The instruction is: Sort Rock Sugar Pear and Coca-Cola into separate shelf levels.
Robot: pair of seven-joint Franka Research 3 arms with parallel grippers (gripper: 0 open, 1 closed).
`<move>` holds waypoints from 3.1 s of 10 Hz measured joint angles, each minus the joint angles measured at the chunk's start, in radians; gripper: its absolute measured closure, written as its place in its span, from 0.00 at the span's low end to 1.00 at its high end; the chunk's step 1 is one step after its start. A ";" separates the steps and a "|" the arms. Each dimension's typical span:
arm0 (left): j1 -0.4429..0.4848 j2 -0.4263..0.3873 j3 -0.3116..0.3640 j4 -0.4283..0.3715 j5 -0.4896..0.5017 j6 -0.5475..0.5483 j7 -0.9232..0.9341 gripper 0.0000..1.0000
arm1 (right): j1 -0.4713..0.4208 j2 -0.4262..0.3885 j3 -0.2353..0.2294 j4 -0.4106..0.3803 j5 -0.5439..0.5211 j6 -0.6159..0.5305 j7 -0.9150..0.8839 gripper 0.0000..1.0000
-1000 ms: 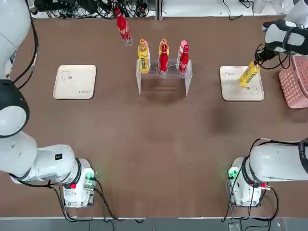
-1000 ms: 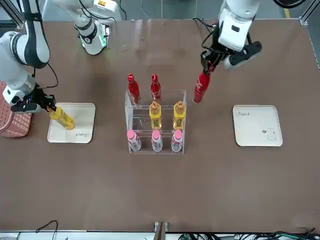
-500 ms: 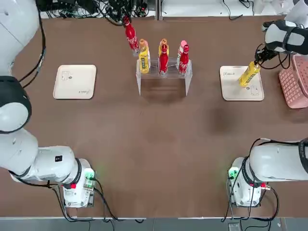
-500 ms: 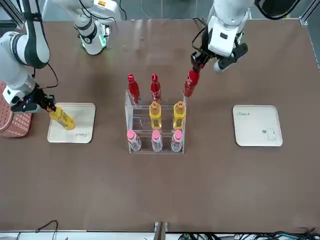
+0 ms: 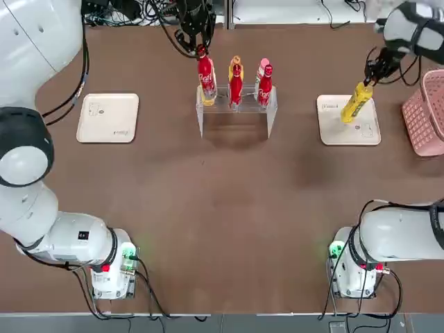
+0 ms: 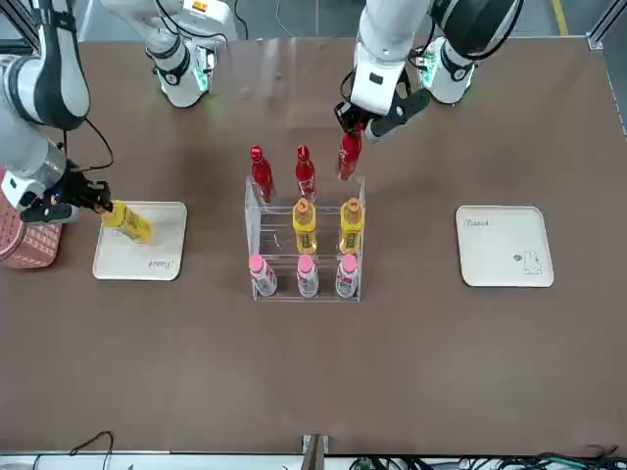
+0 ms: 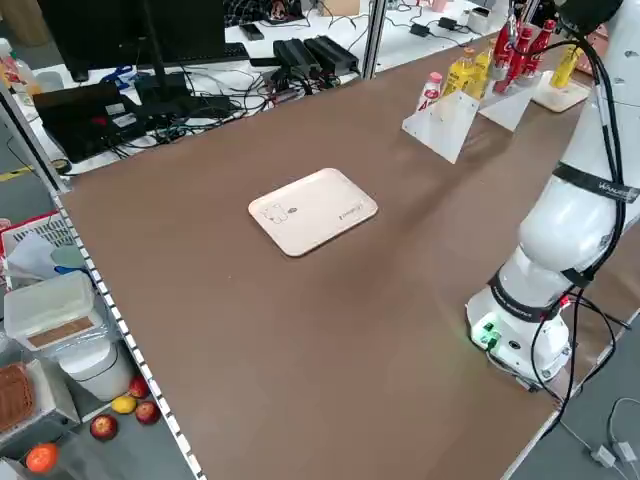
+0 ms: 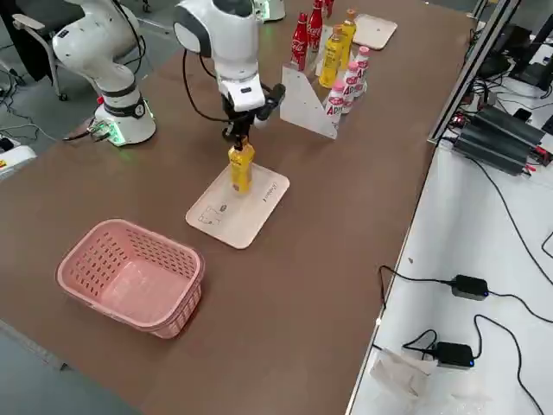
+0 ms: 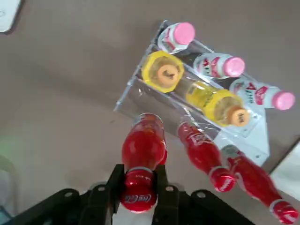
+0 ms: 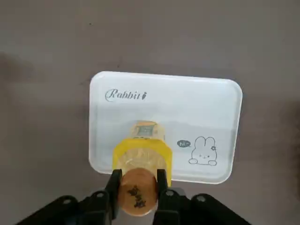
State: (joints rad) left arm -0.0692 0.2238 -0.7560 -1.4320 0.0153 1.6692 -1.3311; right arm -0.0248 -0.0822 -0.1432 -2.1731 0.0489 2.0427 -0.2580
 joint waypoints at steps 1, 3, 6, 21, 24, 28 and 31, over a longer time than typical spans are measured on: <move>-0.003 0.016 0.002 0.001 0.015 0.032 -0.008 0.67 | 0.009 -0.001 0.001 0.064 0.002 -0.082 0.000 0.66; -0.030 0.063 0.003 0.003 0.071 0.044 -0.033 0.67 | 0.049 -0.002 0.006 0.187 0.005 -0.222 0.019 0.66; -0.066 0.102 0.003 0.004 0.108 0.038 -0.047 0.67 | 0.125 -0.004 0.095 0.316 0.008 -0.325 0.205 0.66; -0.101 0.168 0.005 0.012 0.215 0.012 -0.047 0.67 | 0.375 0.149 0.294 0.561 0.081 -0.329 0.789 0.66; -0.096 0.168 0.007 0.013 0.217 0.012 -0.047 0.67 | 0.388 0.191 0.294 0.614 0.075 -0.329 0.823 0.66; -0.081 0.168 0.008 0.025 0.217 0.012 -0.047 0.41 | 0.401 0.224 0.293 0.654 0.057 -0.336 0.846 0.66; -0.076 0.167 0.008 0.039 0.217 0.011 -0.047 0.00 | 0.408 0.265 0.291 0.700 0.060 -0.325 0.859 0.66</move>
State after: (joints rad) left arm -0.1452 0.3904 -0.7477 -1.3934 0.2326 1.6802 -1.3784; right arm 0.3831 0.1826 0.1473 -1.4733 0.1094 1.7180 0.6011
